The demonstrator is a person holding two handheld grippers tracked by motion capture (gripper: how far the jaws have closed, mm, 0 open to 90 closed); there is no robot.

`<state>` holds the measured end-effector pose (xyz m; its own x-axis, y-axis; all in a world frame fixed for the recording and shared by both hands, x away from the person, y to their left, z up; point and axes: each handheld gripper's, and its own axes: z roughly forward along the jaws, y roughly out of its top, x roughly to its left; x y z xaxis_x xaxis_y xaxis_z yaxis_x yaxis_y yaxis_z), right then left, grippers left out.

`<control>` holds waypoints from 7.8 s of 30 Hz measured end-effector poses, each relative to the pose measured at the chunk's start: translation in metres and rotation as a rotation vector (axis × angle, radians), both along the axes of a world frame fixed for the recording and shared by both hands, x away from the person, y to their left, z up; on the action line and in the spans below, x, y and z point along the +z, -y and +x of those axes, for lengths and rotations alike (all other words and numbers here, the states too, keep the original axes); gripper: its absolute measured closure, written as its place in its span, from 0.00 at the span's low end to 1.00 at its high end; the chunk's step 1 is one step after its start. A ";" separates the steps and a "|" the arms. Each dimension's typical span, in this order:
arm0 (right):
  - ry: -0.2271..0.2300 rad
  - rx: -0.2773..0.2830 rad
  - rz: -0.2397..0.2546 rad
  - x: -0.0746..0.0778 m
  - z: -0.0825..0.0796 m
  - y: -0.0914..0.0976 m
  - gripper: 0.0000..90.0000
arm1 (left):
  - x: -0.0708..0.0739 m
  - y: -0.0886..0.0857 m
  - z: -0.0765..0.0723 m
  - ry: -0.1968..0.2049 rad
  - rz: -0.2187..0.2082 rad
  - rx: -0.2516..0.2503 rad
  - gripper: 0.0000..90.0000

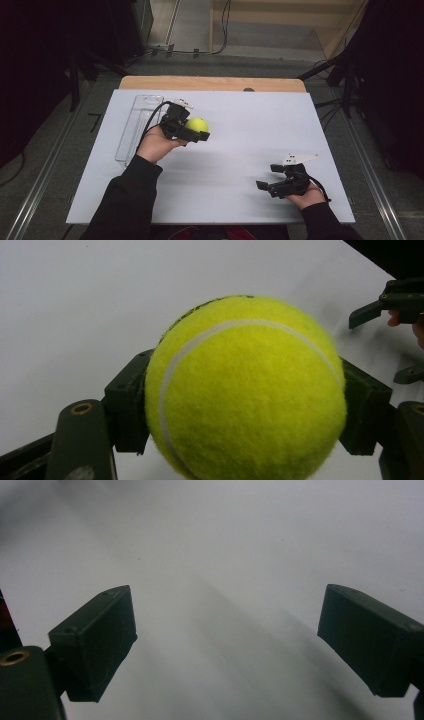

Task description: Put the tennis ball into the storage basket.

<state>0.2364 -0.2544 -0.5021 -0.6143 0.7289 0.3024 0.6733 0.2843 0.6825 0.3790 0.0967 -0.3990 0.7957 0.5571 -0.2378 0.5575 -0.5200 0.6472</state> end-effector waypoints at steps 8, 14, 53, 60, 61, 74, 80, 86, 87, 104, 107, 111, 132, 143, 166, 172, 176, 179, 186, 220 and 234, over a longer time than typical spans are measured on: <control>0.002 0.002 0.000 0.000 0.000 0.000 0.08 | 0.004 -0.010 0.003 0.004 0.001 0.017 0.29; 0.001 0.001 0.000 0.000 0.000 0.000 0.08 | 0.006 -0.016 0.005 0.012 0.005 0.032 0.29; 0.008 0.001 0.003 0.001 0.000 0.000 0.08 | 0.017 -0.070 0.015 0.028 -0.008 0.166 0.29; 0.007 0.000 0.003 0.001 0.000 0.000 0.08 | 0.017 -0.078 0.017 0.028 -0.005 0.189 0.29; 0.008 0.000 0.004 0.001 0.000 0.000 0.08 | 0.017 -0.079 0.017 0.029 -0.006 0.191 0.29; 0.009 0.001 0.002 0.001 0.000 0.000 0.08 | 0.018 -0.095 0.020 0.040 -0.008 0.242 0.29; 0.009 -0.001 0.003 0.001 0.000 0.000 0.08 | 0.019 -0.103 0.021 0.045 -0.009 0.274 0.29; 0.009 0.000 0.001 0.001 -0.001 0.000 0.08 | 0.019 -0.112 0.022 0.049 -0.006 0.309 0.29; 0.009 0.000 0.001 0.001 -0.001 0.000 0.08 | 0.018 -0.113 0.022 0.050 -0.006 0.312 0.29; 0.009 0.000 0.002 0.001 0.000 0.000 0.08 | 0.017 -0.139 0.026 0.059 -0.001 0.406 0.29; 0.010 0.001 0.000 0.001 -0.001 0.000 0.08 | 0.017 -0.143 0.026 0.061 0.001 0.424 0.29; 0.008 -0.002 -0.001 0.001 0.000 0.000 0.08 | 0.016 -0.145 0.026 0.060 0.002 0.432 0.29; 0.011 -0.001 0.002 0.001 -0.001 0.000 0.08 | 0.003 -0.141 0.031 0.050 0.028 0.440 0.28; 0.010 -0.001 0.000 0.001 -0.001 0.000 0.08 | -0.009 -0.142 0.036 0.029 0.038 0.441 0.28; 0.012 -0.001 0.002 0.001 -0.001 0.000 0.08 | -0.025 -0.143 0.041 -0.023 0.066 0.446 0.28; 0.011 -0.001 0.002 0.001 -0.001 0.000 0.08 | -0.025 -0.143 0.041 -0.021 0.066 0.452 0.28; 0.011 -0.001 0.003 0.001 -0.001 0.000 0.08 | -0.024 -0.143 0.041 -0.013 0.067 0.454 0.27; 0.011 -0.001 0.003 0.001 -0.001 0.000 0.08 | -0.020 -0.144 0.040 0.004 0.043 0.465 0.25; 0.009 0.000 0.005 0.001 0.000 -0.001 0.08 | -0.008 -0.143 0.034 0.018 0.002 0.465 0.23; 0.017 0.023 -0.001 0.002 -0.001 -0.004 0.08 | 0.006 -0.094 0.016 0.001 -0.082 0.283 0.24; 0.016 0.016 0.000 0.003 0.000 -0.003 0.08 | 0.000 -0.074 0.004 -0.012 -0.091 0.226 0.24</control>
<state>0.2359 -0.2509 -0.4996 -0.6303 0.7191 0.2927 0.6579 0.2945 0.6932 0.3825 0.1711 -0.3993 0.6499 0.6966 -0.3039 0.6611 -0.3211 0.6781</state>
